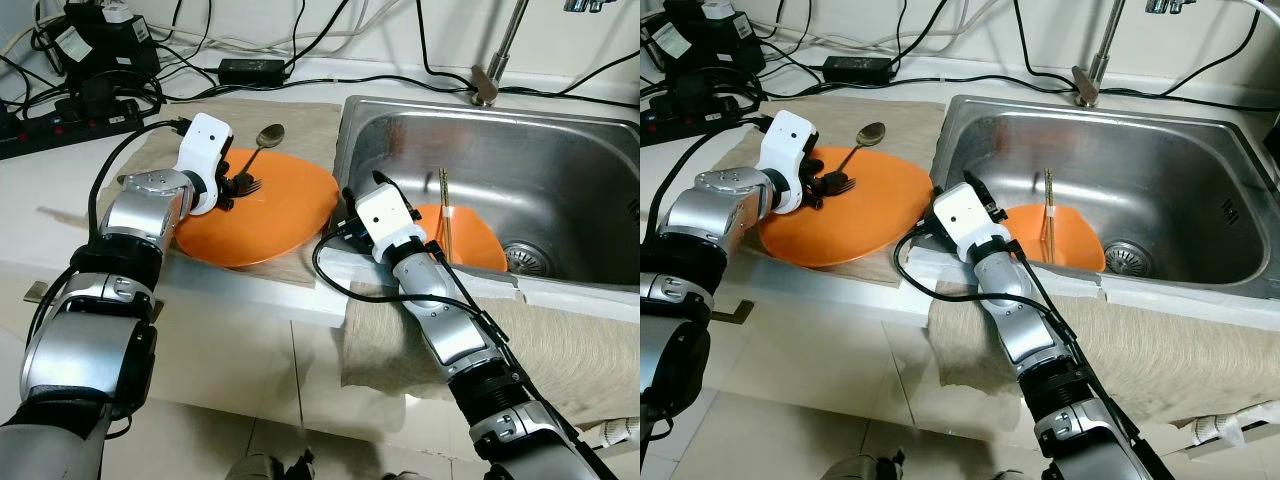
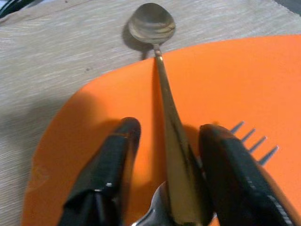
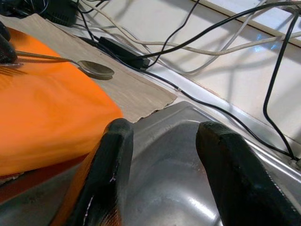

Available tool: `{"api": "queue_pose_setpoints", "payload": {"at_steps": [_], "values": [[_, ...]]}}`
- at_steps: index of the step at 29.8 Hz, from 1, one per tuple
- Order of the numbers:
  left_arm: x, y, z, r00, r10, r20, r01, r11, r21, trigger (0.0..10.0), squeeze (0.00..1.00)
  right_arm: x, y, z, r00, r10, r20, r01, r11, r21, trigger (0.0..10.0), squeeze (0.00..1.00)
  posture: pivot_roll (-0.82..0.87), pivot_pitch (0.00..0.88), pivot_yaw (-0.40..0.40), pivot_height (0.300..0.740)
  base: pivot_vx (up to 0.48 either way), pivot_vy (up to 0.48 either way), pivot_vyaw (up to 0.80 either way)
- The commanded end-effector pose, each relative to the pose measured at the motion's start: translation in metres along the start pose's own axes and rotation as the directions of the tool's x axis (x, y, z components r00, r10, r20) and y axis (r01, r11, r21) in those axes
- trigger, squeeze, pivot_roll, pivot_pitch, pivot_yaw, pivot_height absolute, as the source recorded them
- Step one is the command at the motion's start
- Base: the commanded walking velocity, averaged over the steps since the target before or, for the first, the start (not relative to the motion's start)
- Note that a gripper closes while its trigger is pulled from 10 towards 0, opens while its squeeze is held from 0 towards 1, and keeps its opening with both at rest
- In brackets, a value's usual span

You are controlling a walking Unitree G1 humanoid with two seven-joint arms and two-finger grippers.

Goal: Kitchen organization

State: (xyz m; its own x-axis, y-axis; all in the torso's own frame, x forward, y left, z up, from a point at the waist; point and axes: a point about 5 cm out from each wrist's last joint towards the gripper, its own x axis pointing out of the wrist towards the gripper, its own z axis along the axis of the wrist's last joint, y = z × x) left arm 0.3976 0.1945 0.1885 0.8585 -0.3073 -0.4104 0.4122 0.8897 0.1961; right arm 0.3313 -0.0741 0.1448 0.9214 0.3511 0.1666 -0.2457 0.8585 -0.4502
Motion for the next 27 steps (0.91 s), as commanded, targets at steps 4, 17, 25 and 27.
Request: {"api": "queue_pose_setpoints", "payload": {"at_steps": [4, 17, 25, 27], "values": [[0.003, -0.008, -0.027, 0.992, -0.074, -0.101, 0.072, 0.997, -0.02, 0.0, 0.0, -0.002, 0.001, -0.001, 1.0, 0.007, -0.012, -0.007, 1.0, 0.003, 10.0, 0.0, 0.05, 0.029, 0.053, 0.74, 0.0, 0.0, 0.0], [0.006, -0.013, -0.03, 0.994, -0.088, -0.067, 0.087, 0.996, -0.016, 0.0, 0.0, -0.002, 0.001, 0.0, 1.0, 0.007, -0.013, -0.007, 1.0, 0.017, 10.0, 0.0, 0.05, 0.036, 0.047, 0.74, 0.0, 0.0, 0.0], [0.0, -0.003, 0.005, 0.993, -0.037, 0.116, 0.045, 0.997, -0.068, 0.0, 0.0, -0.002, 0.001, 0.0, 1.0, 0.004, -0.013, -0.004, 1.0, 0.025, 10.0, 0.0, 0.05, 0.036, 0.047, 0.74, 0.0, 0.0, 0.0], [-0.002, -0.002, 0.01, 0.989, -0.031, 0.146, 0.043, 0.996, -0.077, 0.0, 0.0, -0.002, 0.001, 0.0, 1.0, 0.005, -0.013, -0.005, 1.0, 0.027, 10.0, 0.0, 0.05, 0.036, 0.046, 0.74, 0.0, 0.0, 0.0]]}}
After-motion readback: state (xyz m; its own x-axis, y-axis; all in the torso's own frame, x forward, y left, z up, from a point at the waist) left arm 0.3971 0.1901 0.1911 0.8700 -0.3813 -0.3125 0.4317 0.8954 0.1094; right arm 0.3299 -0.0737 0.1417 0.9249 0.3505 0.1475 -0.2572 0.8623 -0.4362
